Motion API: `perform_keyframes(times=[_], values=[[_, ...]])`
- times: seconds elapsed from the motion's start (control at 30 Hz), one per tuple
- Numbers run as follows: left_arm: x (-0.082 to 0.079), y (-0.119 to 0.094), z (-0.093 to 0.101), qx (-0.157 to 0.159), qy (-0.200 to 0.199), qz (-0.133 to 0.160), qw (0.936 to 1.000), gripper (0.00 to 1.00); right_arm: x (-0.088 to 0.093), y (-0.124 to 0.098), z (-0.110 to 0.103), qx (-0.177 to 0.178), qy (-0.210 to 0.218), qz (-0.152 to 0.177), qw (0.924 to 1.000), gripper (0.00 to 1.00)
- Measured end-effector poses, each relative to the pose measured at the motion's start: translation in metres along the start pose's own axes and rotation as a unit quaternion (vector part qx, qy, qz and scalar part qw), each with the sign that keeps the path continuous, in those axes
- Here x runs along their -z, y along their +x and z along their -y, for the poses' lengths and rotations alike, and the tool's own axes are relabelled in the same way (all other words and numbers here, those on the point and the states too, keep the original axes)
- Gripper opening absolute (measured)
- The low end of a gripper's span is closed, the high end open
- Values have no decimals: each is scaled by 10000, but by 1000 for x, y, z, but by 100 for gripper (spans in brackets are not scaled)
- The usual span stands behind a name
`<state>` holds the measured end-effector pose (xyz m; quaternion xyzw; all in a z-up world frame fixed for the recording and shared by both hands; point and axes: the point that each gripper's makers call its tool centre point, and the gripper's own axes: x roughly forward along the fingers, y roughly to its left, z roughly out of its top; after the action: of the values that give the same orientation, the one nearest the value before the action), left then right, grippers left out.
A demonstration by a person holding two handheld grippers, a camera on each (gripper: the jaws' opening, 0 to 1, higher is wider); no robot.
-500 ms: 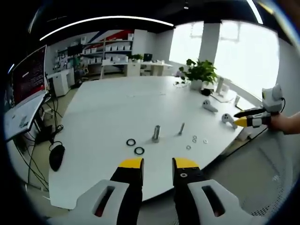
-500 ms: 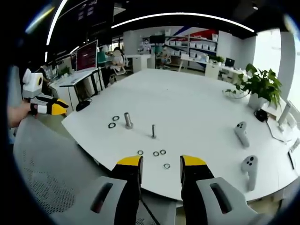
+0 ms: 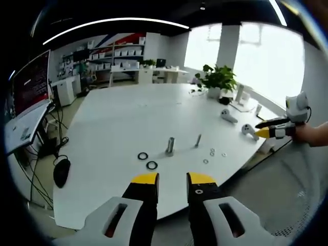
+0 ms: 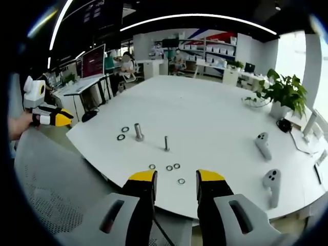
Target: Place the washer onto the threaded stud by aligning its center hole with the stud, sliding it down to the base, and recovering from edge contact or off-axis alignment until the washer reaches the visible bottom stop.
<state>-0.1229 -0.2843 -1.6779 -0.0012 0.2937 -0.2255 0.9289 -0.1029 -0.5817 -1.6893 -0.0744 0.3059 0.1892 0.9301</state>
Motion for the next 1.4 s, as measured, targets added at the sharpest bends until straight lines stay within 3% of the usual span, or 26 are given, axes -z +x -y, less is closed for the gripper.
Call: perform_keyframes(times=[0.2, 0.53, 1.4], values=[[6, 0, -1, -31, 33, -100, 9999, 19, 3, 0, -1, 0, -16, -54, 10000, 33], [0, -1, -3, -89, 22, 15, 10000, 17, 5, 1, -2, -51, -52, -126, 9999, 33], [2, 0, -6, -161, -18, -62, 9999, 16, -1, 1, -1, -64, -11, -8, 10000, 31]])
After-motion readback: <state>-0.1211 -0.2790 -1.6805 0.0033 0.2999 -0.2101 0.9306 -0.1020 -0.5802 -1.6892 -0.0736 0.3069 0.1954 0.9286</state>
